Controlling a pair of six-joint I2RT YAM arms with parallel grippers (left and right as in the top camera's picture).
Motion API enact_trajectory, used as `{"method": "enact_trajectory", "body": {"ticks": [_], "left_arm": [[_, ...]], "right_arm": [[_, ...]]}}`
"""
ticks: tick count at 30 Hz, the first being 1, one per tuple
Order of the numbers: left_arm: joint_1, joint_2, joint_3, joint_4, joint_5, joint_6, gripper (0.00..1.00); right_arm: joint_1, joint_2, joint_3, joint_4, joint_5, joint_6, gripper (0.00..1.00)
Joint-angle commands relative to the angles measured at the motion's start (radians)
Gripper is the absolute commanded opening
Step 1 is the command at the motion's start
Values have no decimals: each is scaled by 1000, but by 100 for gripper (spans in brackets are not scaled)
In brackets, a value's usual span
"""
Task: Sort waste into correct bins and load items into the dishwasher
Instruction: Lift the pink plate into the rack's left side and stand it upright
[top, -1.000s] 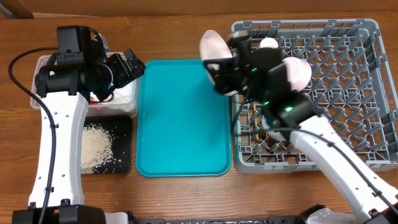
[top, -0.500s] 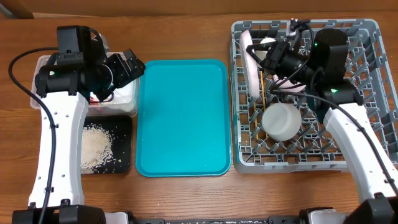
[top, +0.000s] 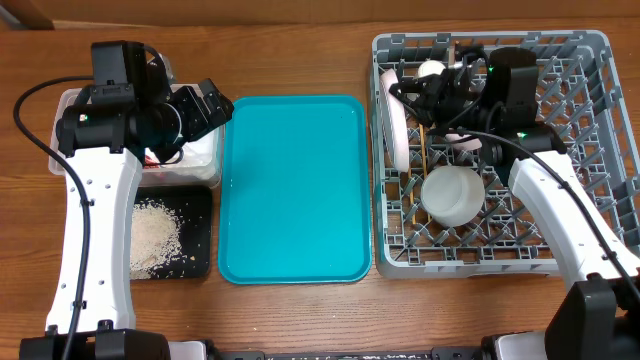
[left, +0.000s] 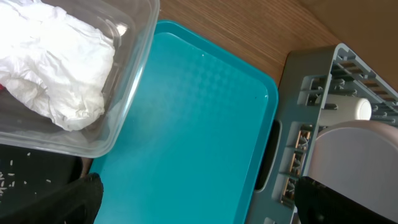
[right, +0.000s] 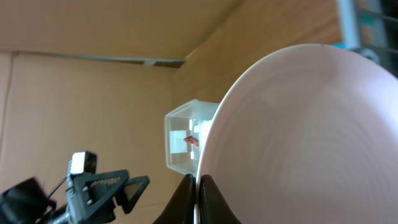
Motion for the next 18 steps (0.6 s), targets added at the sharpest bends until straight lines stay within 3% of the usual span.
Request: {"method": "enact_trajectory", "body": {"ticks": [1, 8, 10, 18], "left_arm": [[0, -7, 25, 1, 9, 8, 100], [0, -6, 25, 1, 9, 8, 100], [0, -7, 25, 1, 9, 8, 100], [0, -7, 25, 1, 9, 8, 100]], "right_arm": [[-24, -1, 14, -34, 74, 7, 4], [-104, -1, 14, -97, 100, -101, 4], [-128, -1, 14, -123, 106, -175, 15], [-176, -1, 14, -230, 258, -352, 36]]}}
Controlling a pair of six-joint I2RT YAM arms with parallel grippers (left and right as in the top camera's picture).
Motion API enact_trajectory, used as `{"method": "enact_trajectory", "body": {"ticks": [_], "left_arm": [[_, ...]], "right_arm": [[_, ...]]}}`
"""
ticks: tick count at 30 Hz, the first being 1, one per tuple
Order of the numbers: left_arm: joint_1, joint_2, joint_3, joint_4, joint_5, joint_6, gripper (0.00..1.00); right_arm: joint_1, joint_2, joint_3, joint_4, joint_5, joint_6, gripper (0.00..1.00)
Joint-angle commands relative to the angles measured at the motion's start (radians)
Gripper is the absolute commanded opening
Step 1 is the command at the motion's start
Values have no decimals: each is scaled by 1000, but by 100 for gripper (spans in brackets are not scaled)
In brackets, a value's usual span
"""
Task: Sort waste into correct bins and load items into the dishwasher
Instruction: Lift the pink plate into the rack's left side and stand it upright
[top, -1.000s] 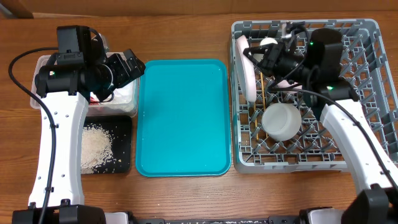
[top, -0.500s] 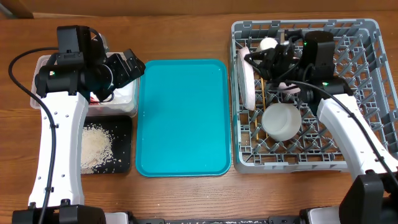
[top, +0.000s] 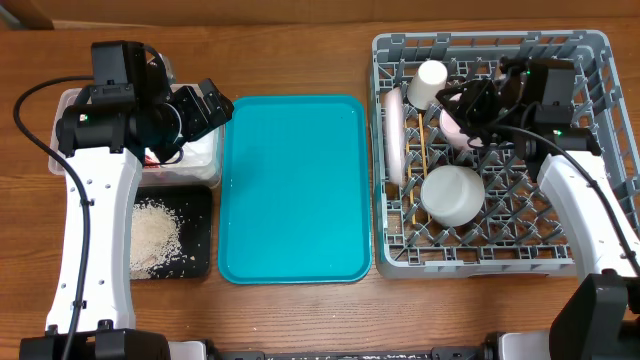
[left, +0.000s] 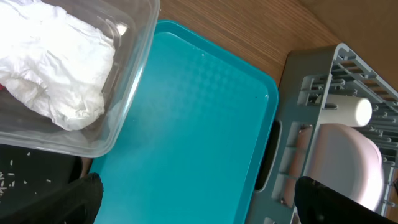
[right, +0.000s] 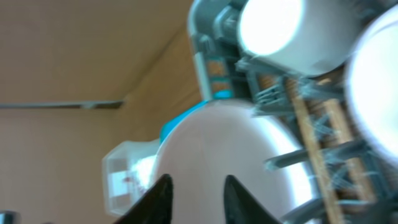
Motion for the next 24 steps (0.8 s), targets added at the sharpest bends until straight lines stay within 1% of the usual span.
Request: {"method": "enact_trajectory", "body": {"ticks": [1, 4, 6, 12, 14, 17, 19, 23, 24], "left_arm": [[0, -7, 24, 2, 10, 8, 100], [0, -7, 24, 2, 10, 8, 100], [0, -7, 24, 1, 10, 8, 100], [0, -7, 24, 1, 10, 8, 100], [0, -7, 24, 1, 10, 8, 100], [0, -7, 24, 1, 10, 8, 100], [0, -7, 24, 1, 10, 8, 100], [0, -7, 24, 2, 10, 8, 100], [0, -7, 24, 2, 10, 8, 100]], "right_arm": [[-19, -1, 14, -14, 102, -141, 38], [-35, -2, 14, -14, 104, -177, 45], [-39, -3, 15, -11, 93, -197, 47], [-20, -10, 48, -6, -154, -343, 54], [11, -17, 62, -17, -186, -389, 54], [97, -32, 67, -23, -184, -494, 53], [157, -39, 67, -22, -159, -542, 48], [301, -42, 67, -22, 15, -606, 46], [366, -42, 67, -23, 108, -637, 48]]}}
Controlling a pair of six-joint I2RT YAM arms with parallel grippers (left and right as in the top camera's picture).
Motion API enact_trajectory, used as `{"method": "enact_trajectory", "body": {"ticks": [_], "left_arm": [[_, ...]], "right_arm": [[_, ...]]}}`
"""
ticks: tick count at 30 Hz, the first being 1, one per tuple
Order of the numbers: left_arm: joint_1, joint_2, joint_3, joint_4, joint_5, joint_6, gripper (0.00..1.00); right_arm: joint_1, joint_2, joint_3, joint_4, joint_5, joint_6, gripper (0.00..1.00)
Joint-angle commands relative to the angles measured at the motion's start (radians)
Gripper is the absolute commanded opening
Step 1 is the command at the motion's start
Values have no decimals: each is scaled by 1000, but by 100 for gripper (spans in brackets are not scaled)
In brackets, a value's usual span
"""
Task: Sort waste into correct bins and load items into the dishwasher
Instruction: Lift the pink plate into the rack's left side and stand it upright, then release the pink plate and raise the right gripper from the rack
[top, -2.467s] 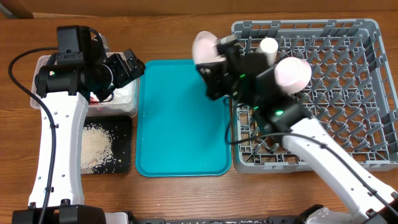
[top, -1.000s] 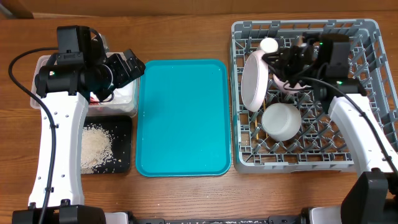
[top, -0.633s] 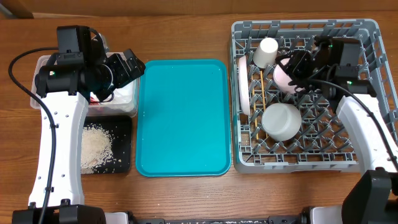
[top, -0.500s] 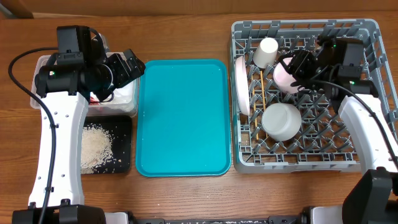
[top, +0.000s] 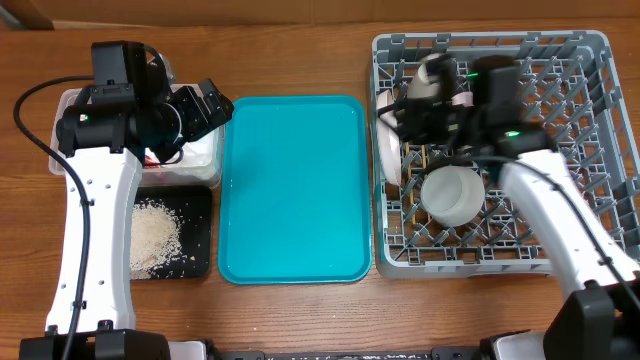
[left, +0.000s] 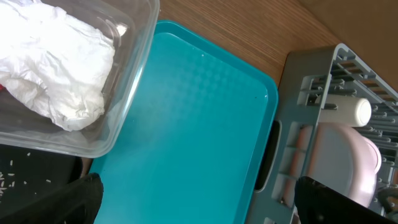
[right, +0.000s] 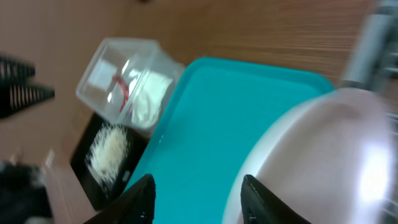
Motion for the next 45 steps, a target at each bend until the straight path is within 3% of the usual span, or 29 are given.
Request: {"method": "enact_trajectory", "body": {"ticks": [1, 7, 11, 21, 31, 42, 43, 45], "left_arm": [[0, -7, 24, 1, 10, 8, 100], [0, -7, 24, 1, 10, 8, 100], [0, -7, 24, 1, 10, 8, 100], [0, -7, 24, 1, 10, 8, 100], [0, -7, 24, 1, 10, 8, 100], [0, -6, 24, 1, 10, 8, 100], [0, -6, 24, 1, 10, 8, 100], [0, -7, 24, 1, 10, 8, 100]], "right_arm": [[138, -36, 29, 0, 244, -122, 50], [323, -36, 29, -18, 780, -121, 54], [338, -36, 29, -53, 974, -112, 54], [212, -36, 29, -181, 1041, -87, 54], [185, -39, 31, -159, 1038, -74, 59], [134, -188, 76, -145, 1038, -60, 60], [122, -197, 76, -150, 1038, -60, 62], [89, -212, 76, -164, 1038, -61, 80]]}}
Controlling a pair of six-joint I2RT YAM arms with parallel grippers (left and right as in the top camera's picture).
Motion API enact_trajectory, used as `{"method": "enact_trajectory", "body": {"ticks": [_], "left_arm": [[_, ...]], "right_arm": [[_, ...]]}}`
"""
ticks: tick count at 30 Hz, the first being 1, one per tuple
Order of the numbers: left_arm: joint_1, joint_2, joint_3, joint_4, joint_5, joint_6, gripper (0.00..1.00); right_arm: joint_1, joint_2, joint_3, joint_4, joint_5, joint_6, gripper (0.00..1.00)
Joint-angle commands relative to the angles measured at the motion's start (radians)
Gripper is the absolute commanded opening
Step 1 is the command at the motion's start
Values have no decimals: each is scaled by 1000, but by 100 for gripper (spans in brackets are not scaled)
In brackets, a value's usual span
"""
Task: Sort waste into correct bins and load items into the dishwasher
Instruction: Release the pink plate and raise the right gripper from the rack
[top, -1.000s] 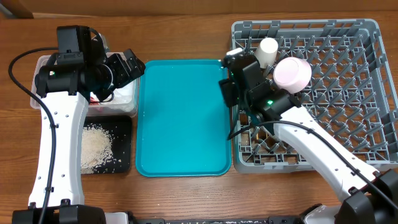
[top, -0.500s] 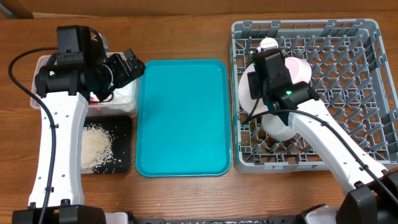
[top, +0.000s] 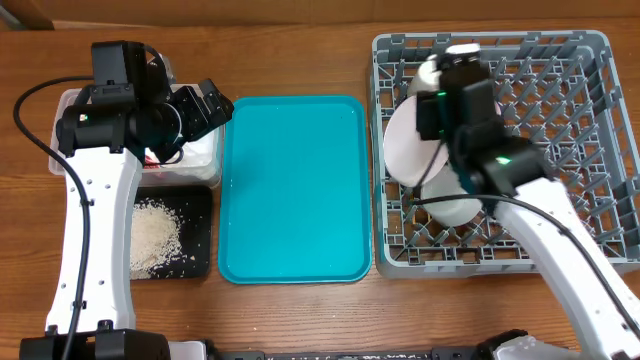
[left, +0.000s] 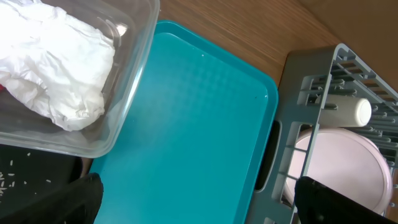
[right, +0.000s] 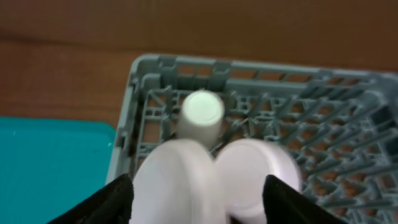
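Observation:
A pink plate (top: 403, 150) leans tilted in the left part of the grey dish rack (top: 575, 60), against a white bowl (top: 452, 200). Behind them stands a white cup (top: 431, 70). My right gripper (right: 205, 202) hangs open above the plate (right: 177, 183) and bowl (right: 258, 165), holding nothing. At the left, my left gripper (left: 199, 202) is open and empty over the teal tray (left: 186, 118), beside the clear bin (left: 134, 74) of crumpled white paper (left: 56, 68).
A black tray with spilled rice (top: 165, 235) lies in front of the clear bin (top: 70, 100). The teal tray (top: 292, 190) fills the middle of the wooden table. The rack's right half (top: 570, 150) holds only bare tines.
The pink plate stood nearly on edge by the rack's left wall; now it leans over to the right. My right gripper was low beside it and is now higher, over plate and bowl.
My right gripper was shut on the plate's rim, holding it upright in the rack. Then it stood open to the right, the plate left on edge. Then it was low by the plate again. Now the plate leans. The left arm has not moved.

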Motion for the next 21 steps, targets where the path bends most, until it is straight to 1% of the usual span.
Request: {"method": "enact_trajectory", "body": {"ticks": [1, 2, 7, 21], "left_arm": [[0, -6, 24, 1, 10, 8, 100], [0, -6, 24, 1, 10, 8, 100], [0, -6, 24, 1, 10, 8, 100], [0, -6, 24, 1, 10, 8, 100]], "right_arm": [[-61, -48, 26, -20, 18, 9, 96], [-74, -49, 26, -30, 18, 9, 100], [-104, -48, 26, -88, 18, 9, 100], [-104, -47, 26, -89, 18, 9, 100]]}}
